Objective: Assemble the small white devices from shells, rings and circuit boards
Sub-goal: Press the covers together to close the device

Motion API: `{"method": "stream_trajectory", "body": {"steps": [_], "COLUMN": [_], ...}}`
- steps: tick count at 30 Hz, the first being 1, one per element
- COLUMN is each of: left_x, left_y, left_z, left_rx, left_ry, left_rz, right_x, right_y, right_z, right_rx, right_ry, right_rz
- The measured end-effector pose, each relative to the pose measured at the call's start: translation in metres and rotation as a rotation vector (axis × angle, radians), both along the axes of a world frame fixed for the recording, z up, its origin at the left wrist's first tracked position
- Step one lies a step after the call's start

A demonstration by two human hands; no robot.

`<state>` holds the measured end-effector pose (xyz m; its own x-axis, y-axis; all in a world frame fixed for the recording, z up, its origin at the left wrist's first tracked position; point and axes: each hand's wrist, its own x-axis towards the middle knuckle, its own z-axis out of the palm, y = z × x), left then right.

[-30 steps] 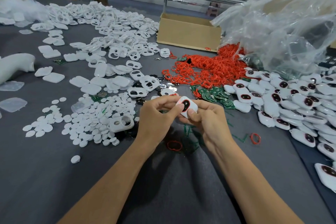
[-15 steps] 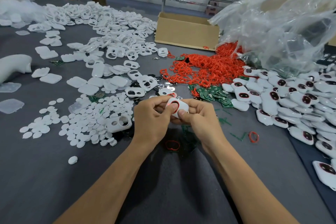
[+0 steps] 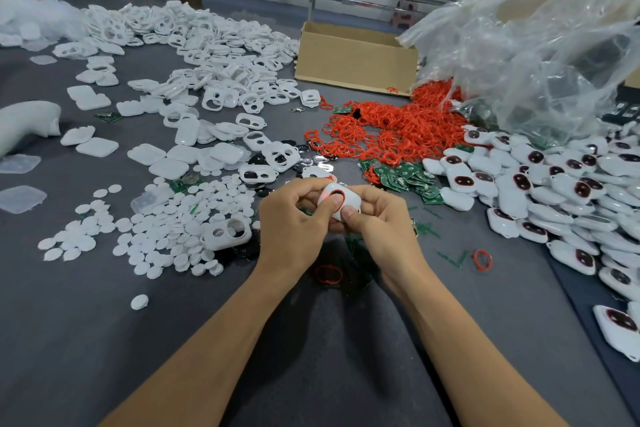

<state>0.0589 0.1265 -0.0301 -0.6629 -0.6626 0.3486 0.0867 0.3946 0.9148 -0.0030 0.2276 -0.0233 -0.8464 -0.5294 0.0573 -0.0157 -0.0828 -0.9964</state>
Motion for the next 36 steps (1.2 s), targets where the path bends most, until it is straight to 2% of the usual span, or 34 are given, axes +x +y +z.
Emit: {"method": "stream_trajectory", "body": {"steps": [3,8,13,19,25,32,36], "left_x": [0.002,0.001,0.002,0.002,-0.003,-0.003,-0.005], "left_y": [0.000,0.002,0.000,-0.001,-0.003,-0.007,-0.006], "left_z": [0.000,0.004,0.002,0.000,0.002,0.003,0.001], "left_rx": [0.005,0.167,0.126,0.132,0.175,0.410,0.397], "left_ry": [0.010,0.025,0.013,-0.010,-0.007,0.054,0.012], "left_rz": [0.018,-0.074,-0.163,-0.225,-0.218,-0.210,-0.202], "right_x": [0.000,0.001,-0.004,-0.008,-0.006,-0.012,-0.013], "right_y": [-0.001,-0.003,0.002,0.007,0.002,0.005,0.003], "right_z": [0.000,0.003,0.005,0.005,0.000,0.000,0.001], "right_rx": [-0.015,-0.091,-0.115,-0.101,-0.141,-0.232,-0.291], "right_ry": [0.007,-0.028,-0.151,-0.204,-0.168,-0.164,-0.137], "right_rz": [0.004,-0.012,0.029,0.019,0.071,0.124,0.124]}}
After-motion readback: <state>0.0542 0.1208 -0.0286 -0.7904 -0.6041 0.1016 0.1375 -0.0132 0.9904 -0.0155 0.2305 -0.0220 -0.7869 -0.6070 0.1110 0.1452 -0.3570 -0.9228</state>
